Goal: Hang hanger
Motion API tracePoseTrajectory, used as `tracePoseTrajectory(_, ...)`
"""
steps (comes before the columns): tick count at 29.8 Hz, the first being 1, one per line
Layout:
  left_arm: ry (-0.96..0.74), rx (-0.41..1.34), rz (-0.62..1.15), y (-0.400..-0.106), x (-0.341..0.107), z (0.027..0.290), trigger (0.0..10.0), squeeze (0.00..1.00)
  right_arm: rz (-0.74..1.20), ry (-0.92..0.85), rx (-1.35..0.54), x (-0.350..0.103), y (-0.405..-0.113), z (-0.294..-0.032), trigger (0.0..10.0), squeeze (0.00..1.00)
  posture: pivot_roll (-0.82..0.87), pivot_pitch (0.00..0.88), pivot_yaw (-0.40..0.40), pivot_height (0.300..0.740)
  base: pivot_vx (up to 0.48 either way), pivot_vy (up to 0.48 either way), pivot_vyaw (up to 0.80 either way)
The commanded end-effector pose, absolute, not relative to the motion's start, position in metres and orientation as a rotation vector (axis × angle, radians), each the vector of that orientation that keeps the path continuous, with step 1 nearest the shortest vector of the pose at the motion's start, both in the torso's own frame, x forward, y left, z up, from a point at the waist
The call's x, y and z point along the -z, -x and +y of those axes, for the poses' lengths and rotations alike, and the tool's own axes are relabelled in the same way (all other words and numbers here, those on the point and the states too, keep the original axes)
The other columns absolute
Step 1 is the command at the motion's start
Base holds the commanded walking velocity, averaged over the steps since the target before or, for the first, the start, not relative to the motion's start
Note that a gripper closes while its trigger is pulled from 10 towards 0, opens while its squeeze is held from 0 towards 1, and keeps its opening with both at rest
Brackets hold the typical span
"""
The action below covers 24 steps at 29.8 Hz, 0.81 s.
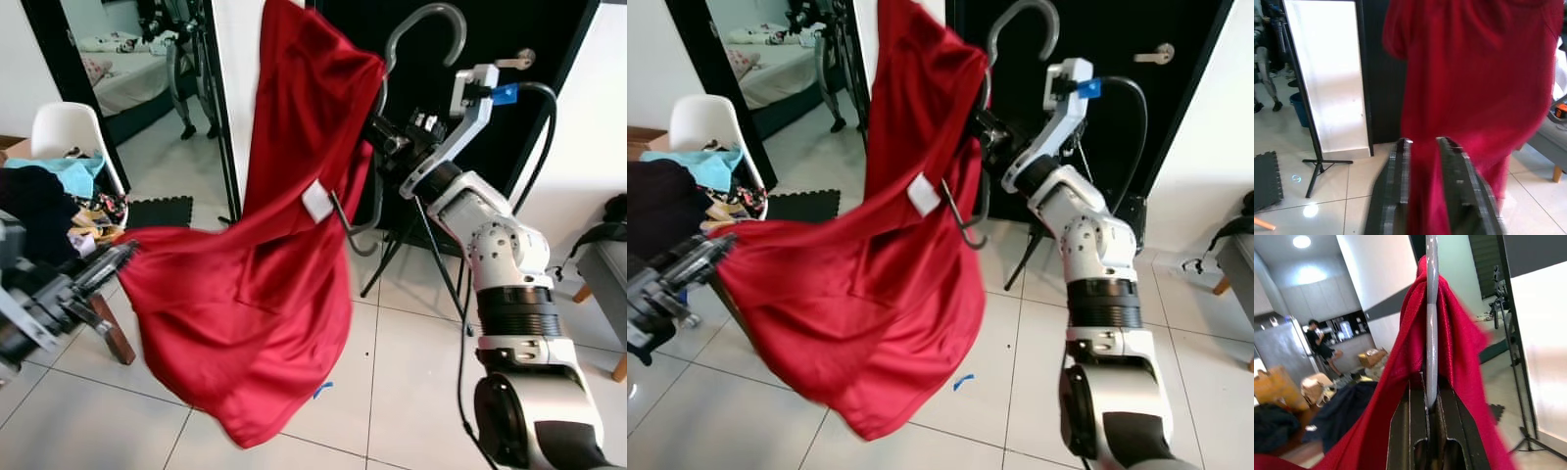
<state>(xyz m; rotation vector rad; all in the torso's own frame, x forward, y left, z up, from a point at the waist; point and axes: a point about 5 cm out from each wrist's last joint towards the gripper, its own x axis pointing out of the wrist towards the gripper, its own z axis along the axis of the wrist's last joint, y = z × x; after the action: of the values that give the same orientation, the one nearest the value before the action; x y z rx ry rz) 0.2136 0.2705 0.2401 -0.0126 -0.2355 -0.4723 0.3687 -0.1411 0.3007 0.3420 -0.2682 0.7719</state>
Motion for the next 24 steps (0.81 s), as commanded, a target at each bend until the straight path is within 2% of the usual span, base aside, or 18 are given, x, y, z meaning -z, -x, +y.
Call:
tracePoseTrajectory(1, 0.017, 0.55, -0.176, -0.208, -0.232, 0.265, 10.0, 1.0, -0.314, -0.311, -0.785, -0.307, -0.366, -0.143, 10.0, 0.0, 0.03, 0.0, -0.004, 0.74, 0.0, 0.0, 0.0)
tracePoseTrajectory(4, 0.009, 0.583, -0.15, -0.205, -0.23, 0.262, 10.0, 1.0, -0.319, -0.308, -0.785, -0.307, -0.366, -0.145, 10.0, 0.0, 0.03, 0.0, -0.004, 0.74, 0.0, 0.0, 0.0)
tracePoseTrajectory(8, -0.044, 0.685, -0.016, -0.193, -0.22, 0.259, 10.0, 1.0, -0.349, -0.311, -0.811, -0.313, -0.362, -0.149, 10.0, 0.0, 0.04, 0.0, -0.006, 0.74, 0.0, 0.0, 0.0)
tracePoseTrajectory(12, -0.08, 0.683, 0.019, -0.19, -0.219, 0.263, 10.0, 1.0, -0.362, -0.297, -0.843, -0.314, -0.359, -0.148, 10.0, 0.0, 0.04, 0.0, -0.006, 0.74, 0.0, 0.0, 0.0)
tracePoseTrajectory(16, -0.293, 0.392, -0.075, -0.201, -0.253, 0.304, 10.0, 1.0, -0.347, -0.082, -1.022, -0.303, -0.342, -0.142, 10.0, 0.0, 0.05, 0.0, -0.01, 0.74, 0.0, 0.0, 0.0)
tracePoseTrajectory(19, -0.312, 0.316, -0.169, -0.206, -0.274, 0.312, 10.0, 1.0, -0.324, 0.003, -1.05, -0.297, -0.34, -0.141, 10.0, 0.0, 0.05, 0.0, -0.011, 0.74, 0.0, 0.0, 0.0)
tracePoseTrajectory(20, -0.313, 0.35, -0.235, -0.208, -0.29, 0.307, 10.0, 0.0, -0.313, 0.06, -1.07, -0.293, -0.339, -0.139, 10.0, 0.0, 0.05, 0.0, -0.012, 0.74, 0.0, 0.0, 0.0)
tracePoseTrajectory(21, -0.313, 0.35, -0.235, -0.208, -0.29, 0.307, 10.0, 0.0, -0.313, 0.06, -1.07, -0.293, -0.339, -0.139, 10.0, 0.0, 0.05, 0.0, -0.012, 0.74, 0.0, 0.0, 0.0)
tracePoseTrajectory(22, -0.317, 0.446, -0.33, -0.209, -0.314, 0.294, 10.0, 0.0, -0.297, 0.148, -1.108, -0.287, -0.336, -0.136, 10.0, 0.0, 0.05, 0.0, -0.009, 0.74, 0.0, 0.0, 0.0)
tracePoseTrajectory(24, -0.318, 0.502, -0.362, -0.209, -0.323, 0.287, 10.0, 0.0, -0.29, 0.179, -1.126, -0.285, -0.335, -0.134, 10.0, 0.0, 0.05, 0.0, -0.008, 0.74, 0.0, 0.0, 0.0)
